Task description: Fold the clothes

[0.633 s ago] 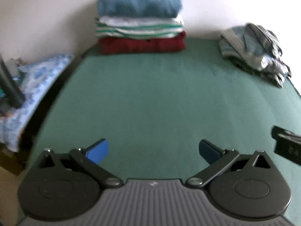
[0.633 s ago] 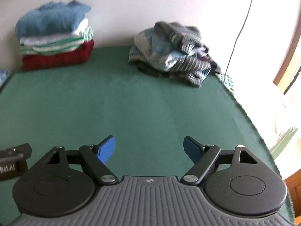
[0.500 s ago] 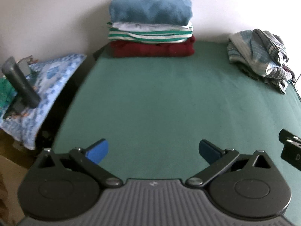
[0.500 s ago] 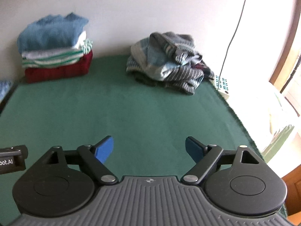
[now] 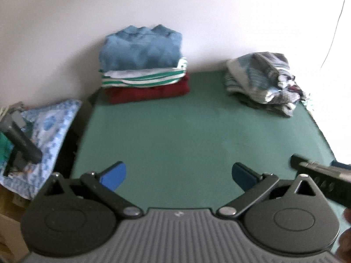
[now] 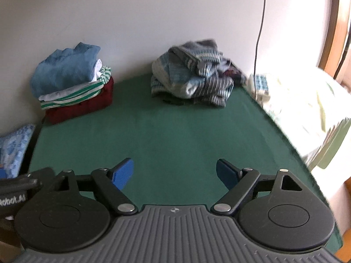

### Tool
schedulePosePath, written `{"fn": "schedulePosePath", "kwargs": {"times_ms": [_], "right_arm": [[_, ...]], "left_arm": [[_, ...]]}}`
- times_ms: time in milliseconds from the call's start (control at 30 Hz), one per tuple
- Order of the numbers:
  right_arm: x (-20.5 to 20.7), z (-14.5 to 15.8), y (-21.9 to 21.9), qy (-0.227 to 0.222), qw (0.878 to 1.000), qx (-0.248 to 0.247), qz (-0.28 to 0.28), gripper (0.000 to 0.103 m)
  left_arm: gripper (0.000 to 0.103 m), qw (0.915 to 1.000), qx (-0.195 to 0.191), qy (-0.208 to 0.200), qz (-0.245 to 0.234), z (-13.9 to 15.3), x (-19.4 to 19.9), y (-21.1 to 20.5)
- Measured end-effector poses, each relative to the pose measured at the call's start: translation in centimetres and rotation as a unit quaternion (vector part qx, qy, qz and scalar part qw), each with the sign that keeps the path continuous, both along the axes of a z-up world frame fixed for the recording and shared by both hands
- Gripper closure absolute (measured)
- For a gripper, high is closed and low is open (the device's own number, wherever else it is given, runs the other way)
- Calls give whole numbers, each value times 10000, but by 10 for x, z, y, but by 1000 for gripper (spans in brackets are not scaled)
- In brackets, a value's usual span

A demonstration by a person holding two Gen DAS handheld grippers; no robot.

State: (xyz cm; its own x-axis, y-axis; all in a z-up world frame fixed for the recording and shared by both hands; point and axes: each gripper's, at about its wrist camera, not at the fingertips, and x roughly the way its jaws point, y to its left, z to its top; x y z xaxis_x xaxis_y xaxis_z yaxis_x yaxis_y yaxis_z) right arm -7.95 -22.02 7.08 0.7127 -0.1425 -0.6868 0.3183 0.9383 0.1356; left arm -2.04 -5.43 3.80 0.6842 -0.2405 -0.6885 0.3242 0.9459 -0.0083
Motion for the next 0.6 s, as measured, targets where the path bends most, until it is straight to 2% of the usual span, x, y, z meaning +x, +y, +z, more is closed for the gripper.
{"fn": "schedulePosePath", "kwargs": {"times_ms": [100, 300, 367, 467, 533, 600], "right_arm": [[-16, -7, -14, 42, 9984, 554, 131, 23], [-54, -13, -15, -10, 9994, 329, -44, 22], [-63, -13, -25, 12, 9997, 222, -113, 17], [-66, -9, -57, 180, 9989, 419, -90, 17], [-60, -2, -93, 402, 9970, 667, -40, 18], [-70, -8, -99, 404, 9964, 738, -78, 19]], "left_arm": [[0, 9999, -12, -63, -93, 16, -16, 5], [0, 9997, 89, -201, 84, 39, -54, -5], [0, 9994, 178, -246, 152, 51, -65, -13], [0, 9989, 319, -271, 232, 70, -75, -24], [0, 9989, 435, -166, 106, 77, -77, -26], [0, 9981, 603, 17, 91, 92, -64, -45]]}}
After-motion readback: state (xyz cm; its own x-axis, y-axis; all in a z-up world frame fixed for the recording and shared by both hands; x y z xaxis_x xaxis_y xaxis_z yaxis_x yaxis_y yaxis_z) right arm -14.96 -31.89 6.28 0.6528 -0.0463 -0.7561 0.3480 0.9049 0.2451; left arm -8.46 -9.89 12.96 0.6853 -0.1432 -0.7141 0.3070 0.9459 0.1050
